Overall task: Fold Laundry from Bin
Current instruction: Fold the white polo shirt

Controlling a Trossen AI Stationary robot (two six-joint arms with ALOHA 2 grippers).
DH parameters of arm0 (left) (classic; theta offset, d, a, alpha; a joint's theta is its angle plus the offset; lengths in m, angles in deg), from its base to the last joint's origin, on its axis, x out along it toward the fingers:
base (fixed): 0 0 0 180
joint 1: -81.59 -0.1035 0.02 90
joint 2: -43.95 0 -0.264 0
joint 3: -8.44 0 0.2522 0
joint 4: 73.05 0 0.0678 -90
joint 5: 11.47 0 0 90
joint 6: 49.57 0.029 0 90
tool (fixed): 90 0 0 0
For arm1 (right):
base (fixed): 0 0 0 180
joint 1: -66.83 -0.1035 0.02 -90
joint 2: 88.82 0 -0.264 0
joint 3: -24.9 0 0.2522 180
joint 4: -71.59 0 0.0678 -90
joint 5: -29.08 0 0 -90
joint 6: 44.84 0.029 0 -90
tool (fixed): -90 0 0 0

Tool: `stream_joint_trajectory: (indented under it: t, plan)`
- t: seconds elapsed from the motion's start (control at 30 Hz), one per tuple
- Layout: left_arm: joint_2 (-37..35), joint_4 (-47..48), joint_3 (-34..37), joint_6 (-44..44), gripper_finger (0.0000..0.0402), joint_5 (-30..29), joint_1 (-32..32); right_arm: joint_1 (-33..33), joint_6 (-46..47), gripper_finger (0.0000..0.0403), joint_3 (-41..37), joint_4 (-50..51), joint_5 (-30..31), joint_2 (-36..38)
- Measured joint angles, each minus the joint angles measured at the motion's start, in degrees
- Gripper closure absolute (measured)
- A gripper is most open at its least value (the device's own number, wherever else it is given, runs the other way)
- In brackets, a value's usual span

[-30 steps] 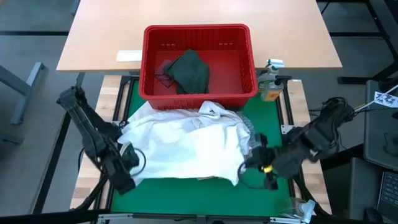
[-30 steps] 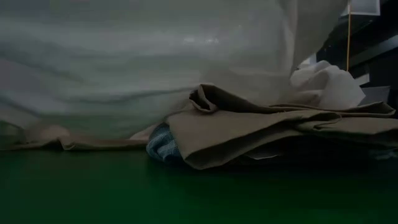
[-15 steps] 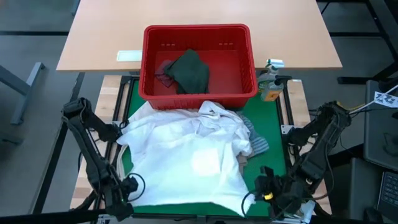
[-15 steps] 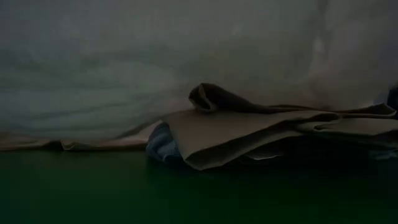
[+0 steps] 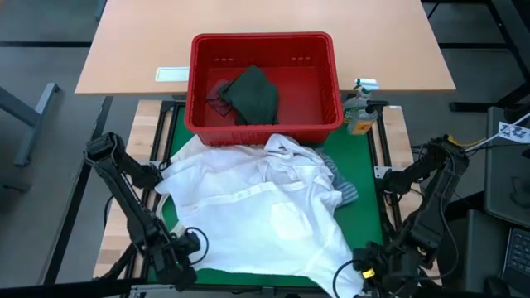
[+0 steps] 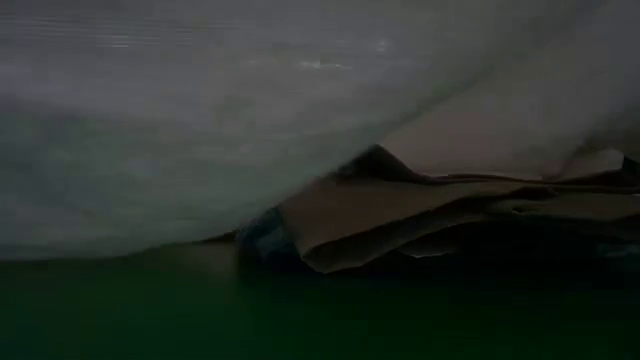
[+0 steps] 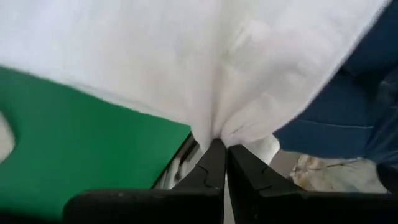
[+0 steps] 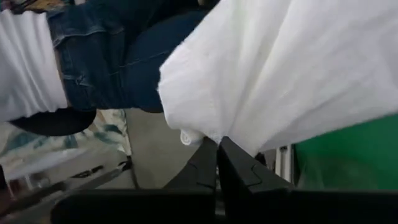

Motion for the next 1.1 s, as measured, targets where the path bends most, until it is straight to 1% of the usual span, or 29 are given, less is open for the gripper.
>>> stream_joint_trajectory:
  t: [0.1, 0.13, 0.2, 0.27, 0.3, 0.33, 0.4, 0.47, 0.6, 0.77, 0.83, 0.9, 0.93, 1.1]
  plan:
    - [0.0, -1.45, 0.0, 2.62, 0.0401, 0.42, -1.29, -0.66, 5.56, 0.0398, 0.0, 1.84, -0.98, 0.0]
    - [0.0, -2.01, 0.0, 2.86, 0.0401, 1.7, -1.51, -0.66, 7.04, 0.0398, 0.0, 2.24, -1.63, 0.0]
    - [0.0, -2.7, 0.0, 2.96, 0.0401, 6.03, -1.54, -0.66, 9.37, 0.0398, 0.0, 2.29, -2.62, 0.0]
    - [0.0, -3.24, 0.0, 1.85, 0.0401, 10.97, -1.34, -0.64, 9.56, 0.0398, 0.0, 1.55, -3.05, 0.0]
    - [0.0, -3.25, 0.0, 1.11, 0.0401, 12.36, -1.18, -0.61, 9.42, 0.0398, 0.0, 1.14, -3.31, 0.0]
    - [0.0, -3.26, 0.0, 0.34, 0.0401, 12.95, -1.07, -0.59, 9.17, 0.0398, 0.0, 0.87, -3.66, 0.0]
    - [0.0, -3.43, 0.0, -0.04, 0.0401, 12.31, -0.93, -0.46, 8.15, 0.0398, 0.0, 0.73, -4.2, 0.0]
    - [0.0, -3.82, 0.0, -0.08, 0.0401, 9.16, -0.91, -0.46, 7.35, 0.0398, 0.0, 0.77, -4.55, 0.0]
    - [0.0, -3.96, 0.0, 0.38, 0.0402, -1.88, -0.91, -0.53, 6.17, 0.0398, 0.0, 0.79, -4.97, 0.0]
    - [0.0, -5.31, 0.02, 6.89, 0.0402, -14.18, -1.6, -0.53, 4.82, 0.0398, 0.0, 0.82, -4.93, 0.0]
    - [0.54, -7.71, 0.02, 10.2, 0.0402, -15.98, -2.34, -0.53, 4.37, 0.0398, 0.0, 0.84, -4.91, 0.0]
    - [1.58, -9.58, 0.02, 13.25, 0.0402, -15.2, -2.7, -0.53, 4.36, 0.0398, 0.0, 0.83, -4.89, 0.0]
    - [2.36, -10.43, 0.02, 14.57, 0.0402, -13.78, -2.82, -0.53, 4.34, 0.0398, 0.0, 0.86, -4.86, 0.0]
    - [6.53, -11.55, 0.02, 16.68, 0.0393, -2.61, -2.59, -0.51, 2.99, 0.0398, 0.0, 0.84, -4.52, 0.02]
